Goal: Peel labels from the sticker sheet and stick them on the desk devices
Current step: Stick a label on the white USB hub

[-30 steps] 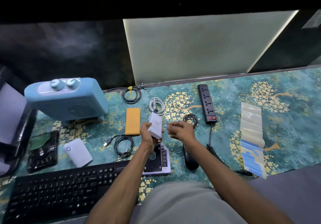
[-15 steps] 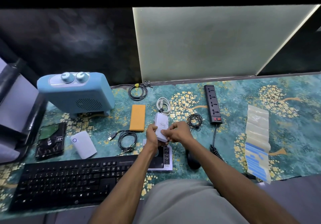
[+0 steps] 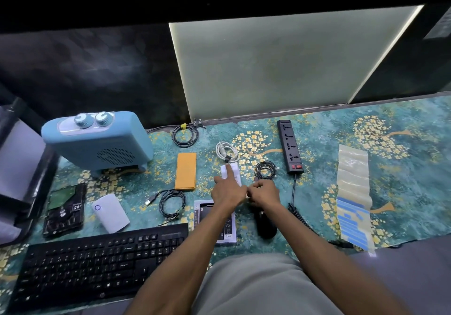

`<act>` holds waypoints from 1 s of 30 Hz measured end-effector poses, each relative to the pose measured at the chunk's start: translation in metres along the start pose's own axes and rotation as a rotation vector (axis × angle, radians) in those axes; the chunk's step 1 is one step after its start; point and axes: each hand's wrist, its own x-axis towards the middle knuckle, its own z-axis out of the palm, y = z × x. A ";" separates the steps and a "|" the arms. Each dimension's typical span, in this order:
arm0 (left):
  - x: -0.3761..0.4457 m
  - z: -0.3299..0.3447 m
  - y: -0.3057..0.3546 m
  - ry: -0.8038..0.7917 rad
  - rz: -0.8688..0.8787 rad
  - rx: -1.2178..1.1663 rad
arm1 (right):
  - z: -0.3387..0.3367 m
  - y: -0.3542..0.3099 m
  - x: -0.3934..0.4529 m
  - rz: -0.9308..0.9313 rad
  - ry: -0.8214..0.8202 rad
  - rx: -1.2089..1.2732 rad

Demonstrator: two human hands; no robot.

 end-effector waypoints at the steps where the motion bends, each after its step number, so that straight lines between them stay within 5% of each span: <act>1: 0.001 0.003 0.001 0.013 0.014 0.025 | -0.005 -0.001 -0.003 0.006 0.020 0.017; 12: 0.018 0.003 0.010 0.167 -0.002 -0.026 | -0.038 -0.011 -0.029 -0.075 0.036 0.157; 19: -0.017 0.031 0.045 0.470 0.035 -0.072 | -0.064 0.013 -0.031 -0.067 0.083 0.222; 24: -0.031 0.063 0.099 0.320 0.103 -0.422 | -0.104 0.040 -0.014 -0.039 0.188 0.258; 30: -0.019 0.118 0.173 -0.018 0.126 -0.469 | -0.189 0.081 0.011 0.021 0.406 0.279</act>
